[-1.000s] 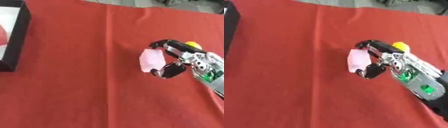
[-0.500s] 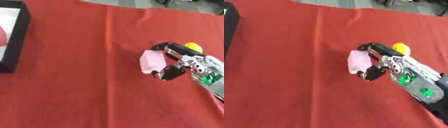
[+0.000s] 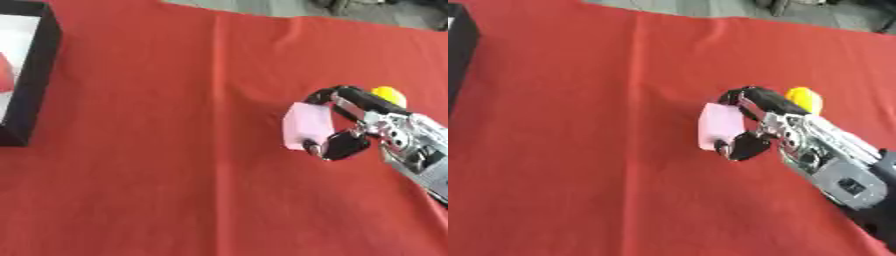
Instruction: Pick up the objects with one hand, pass them to the other hand, and then place them into the box on the other side of the table.
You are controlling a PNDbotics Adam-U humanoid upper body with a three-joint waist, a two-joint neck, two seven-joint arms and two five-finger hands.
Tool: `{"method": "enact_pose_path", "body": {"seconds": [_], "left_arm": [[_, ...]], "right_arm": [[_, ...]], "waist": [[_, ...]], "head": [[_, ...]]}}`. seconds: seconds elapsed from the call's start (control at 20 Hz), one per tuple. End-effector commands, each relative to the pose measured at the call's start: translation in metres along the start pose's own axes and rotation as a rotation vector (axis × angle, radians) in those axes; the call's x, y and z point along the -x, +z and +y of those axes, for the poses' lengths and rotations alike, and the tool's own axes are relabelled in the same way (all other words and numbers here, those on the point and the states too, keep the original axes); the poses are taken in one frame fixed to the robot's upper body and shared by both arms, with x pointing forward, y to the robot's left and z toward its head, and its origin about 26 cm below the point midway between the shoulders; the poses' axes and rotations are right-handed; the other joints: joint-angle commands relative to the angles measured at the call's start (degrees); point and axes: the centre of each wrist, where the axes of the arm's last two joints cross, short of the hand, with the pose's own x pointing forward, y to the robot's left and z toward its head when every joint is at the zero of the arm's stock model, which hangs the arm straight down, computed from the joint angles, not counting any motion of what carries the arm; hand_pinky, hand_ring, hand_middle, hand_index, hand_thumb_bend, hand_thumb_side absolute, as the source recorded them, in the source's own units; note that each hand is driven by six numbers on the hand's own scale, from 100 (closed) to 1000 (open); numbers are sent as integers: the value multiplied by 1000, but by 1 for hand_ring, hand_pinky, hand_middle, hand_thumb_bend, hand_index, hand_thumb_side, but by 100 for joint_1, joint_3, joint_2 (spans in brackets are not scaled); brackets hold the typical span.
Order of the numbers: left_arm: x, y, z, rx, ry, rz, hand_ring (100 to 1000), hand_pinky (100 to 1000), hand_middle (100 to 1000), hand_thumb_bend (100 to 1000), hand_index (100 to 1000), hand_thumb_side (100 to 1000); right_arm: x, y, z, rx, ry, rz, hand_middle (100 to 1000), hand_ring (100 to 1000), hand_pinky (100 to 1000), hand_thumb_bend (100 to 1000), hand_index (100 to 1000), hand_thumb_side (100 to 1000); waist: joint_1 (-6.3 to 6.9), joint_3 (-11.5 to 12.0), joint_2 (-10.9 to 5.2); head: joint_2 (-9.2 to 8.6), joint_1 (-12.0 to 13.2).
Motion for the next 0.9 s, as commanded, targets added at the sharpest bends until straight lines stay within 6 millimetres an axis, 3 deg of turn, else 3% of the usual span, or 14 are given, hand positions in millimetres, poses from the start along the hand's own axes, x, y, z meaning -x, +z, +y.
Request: {"method": "enact_pose_path", "body": {"seconds": [0.05, 0.45, 0.8, 0.9], "left_arm": [[-5, 1, 5, -11, -16, -21, 761, 738, 769, 100, 754, 648], [-4, 1, 4, -8, -13, -19, 760, 738, 767, 100, 749, 639], [1, 4, 6, -18, -17, -1, 761, 738, 769, 100, 750, 612], [4, 5, 8, -30, -21, 8, 761, 737, 770, 100, 752, 607]], "right_arm": [[0, 2, -5, 31, 1, 12, 630, 900, 967, 360, 791, 100], [1, 2, -4, 109, -4, 37, 477, 770, 973, 341, 632, 100], [1, 3, -2, 228, -26, 13, 455, 732, 950, 326, 600, 100], [-1, 2, 0, 262, -44, -9, 443, 728, 896, 307, 588, 100]], "waist": [[45, 0, -106], [83, -55, -170], [189, -233, -359], [220, -332, -434]], "head": [[-55, -15], [7, -14], [155, 118], [227, 223]]}}
